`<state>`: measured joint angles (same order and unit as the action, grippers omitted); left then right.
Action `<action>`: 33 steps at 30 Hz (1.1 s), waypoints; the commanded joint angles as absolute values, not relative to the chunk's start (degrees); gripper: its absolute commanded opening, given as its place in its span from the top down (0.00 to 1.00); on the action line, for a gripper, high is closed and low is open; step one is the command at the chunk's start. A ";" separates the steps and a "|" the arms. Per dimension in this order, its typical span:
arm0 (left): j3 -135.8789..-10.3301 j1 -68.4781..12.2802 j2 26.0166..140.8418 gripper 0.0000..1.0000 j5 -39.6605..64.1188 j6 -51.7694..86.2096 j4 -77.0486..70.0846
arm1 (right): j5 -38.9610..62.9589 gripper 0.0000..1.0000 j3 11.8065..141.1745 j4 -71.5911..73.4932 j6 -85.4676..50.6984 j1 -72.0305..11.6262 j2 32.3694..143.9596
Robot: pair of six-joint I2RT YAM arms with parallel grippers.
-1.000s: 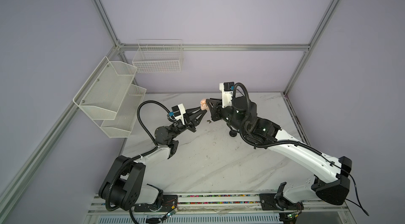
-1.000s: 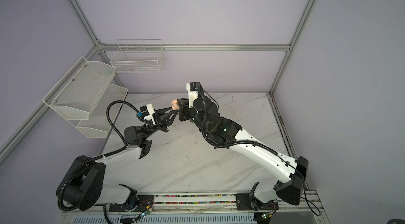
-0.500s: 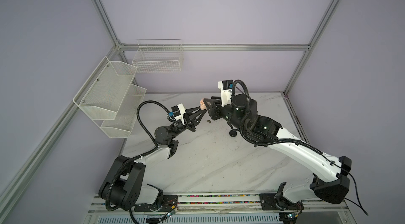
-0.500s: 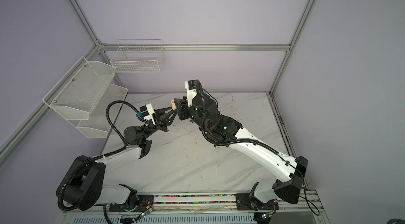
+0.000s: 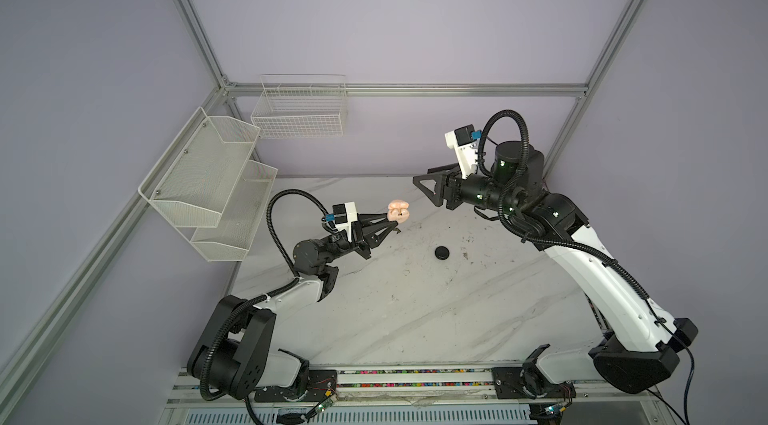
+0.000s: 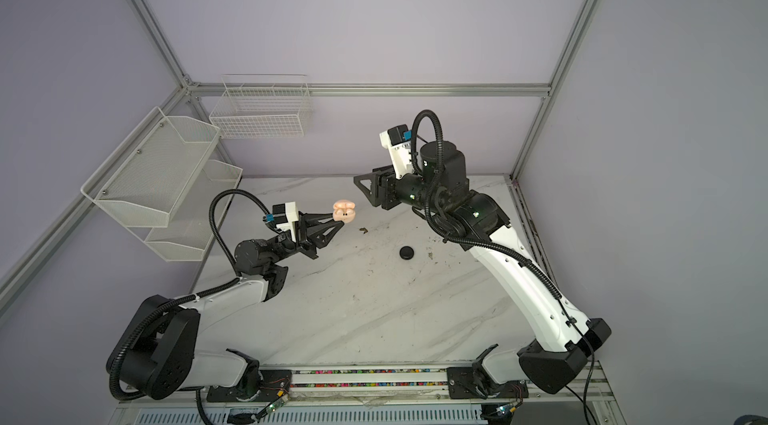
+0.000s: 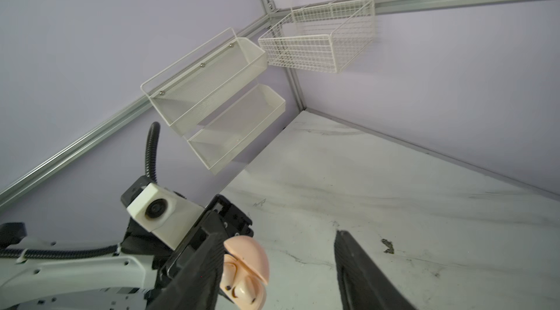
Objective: Insert wireless bluetooth earbuds into charging case
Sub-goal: Close the charging case.
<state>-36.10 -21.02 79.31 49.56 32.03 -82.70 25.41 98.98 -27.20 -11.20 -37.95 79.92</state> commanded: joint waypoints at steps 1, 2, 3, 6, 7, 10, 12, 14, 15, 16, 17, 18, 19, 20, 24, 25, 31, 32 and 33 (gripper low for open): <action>-35.83 -20.81 78.75 1.00 54.41 35.21 -86.03 | 37.82 0.35 97.25 -29.65 -10.74 -37.79 80.45; -35.85 -20.91 78.83 1.00 54.91 35.17 -86.05 | 39.10 0.35 96.69 -29.30 -10.67 -37.79 80.75; -36.01 -20.97 79.00 1.00 55.43 35.32 -86.04 | 39.89 0.34 96.58 -29.34 -10.49 -37.74 81.21; -36.12 -20.98 79.58 1.00 55.52 35.81 -86.05 | 42.69 0.34 95.76 -29.53 -10.22 -37.71 82.55; -36.12 -21.01 79.71 1.00 55.54 35.83 -86.09 | 43.98 0.34 95.34 -29.45 -10.35 -37.77 82.87; -36.21 -21.01 79.97 1.00 55.42 35.91 -86.05 | 46.40 0.34 93.05 -26.95 -11.79 -37.78 83.18; -36.29 -21.00 80.15 1.00 55.31 35.93 -86.08 | 47.58 0.34 92.79 -26.84 -11.88 -37.79 83.60; -36.30 -20.99 80.24 1.00 55.30 35.95 -86.11 | 48.38 0.36 92.81 -27.07 -11.84 -37.79 83.79; -36.25 -21.00 80.28 1.00 55.20 35.95 -86.09 | 48.72 0.37 92.83 -26.86 -11.86 -37.79 83.62; -36.21 -20.98 80.37 1.00 55.07 35.95 -86.05 | 48.78 0.38 92.81 -26.72 -11.87 -37.79 83.30; -36.13 -20.95 80.41 1.00 54.90 35.91 -86.04 | 48.85 0.38 92.81 -26.63 -11.87 -37.78 82.90; -36.04 -21.00 80.42 1.00 54.75 35.91 -86.04 | 49.02 0.39 92.90 -26.63 -11.87 -37.79 82.51; -35.87 -20.96 80.46 1.00 54.58 35.90 -86.08 | 49.01 0.39 92.91 -26.76 -11.87 -37.79 82.14; -35.72 -20.96 80.44 1.00 54.32 35.91 -86.05 | 49.03 0.39 92.91 -26.93 -11.82 -37.79 81.80; -35.42 -20.90 80.50 1.00 53.61 36.04 -86.07 | 49.07 0.41 92.06 -27.09 -11.60 -37.79 80.52; -35.42 -20.92 80.44 1.00 53.50 36.05 -86.05 | 49.04 0.41 91.64 -26.99 -11.77 -37.79 80.15; -35.16 -20.92 80.46 1.00 52.94 36.04 -86.09 | 48.61 0.42 91.33 -27.73 -11.43 -37.79 78.94; -35.07 -20.87 80.49 1.00 52.84 36.03 -86.10 | 48.60 0.42 91.33 -28.00 -11.34 -37.79 79.01; -35.13 -20.86 80.48 1.00 52.82 36.04 -86.10 | 48.60 0.43 91.11 -28.18 -11.09 -37.79 79.00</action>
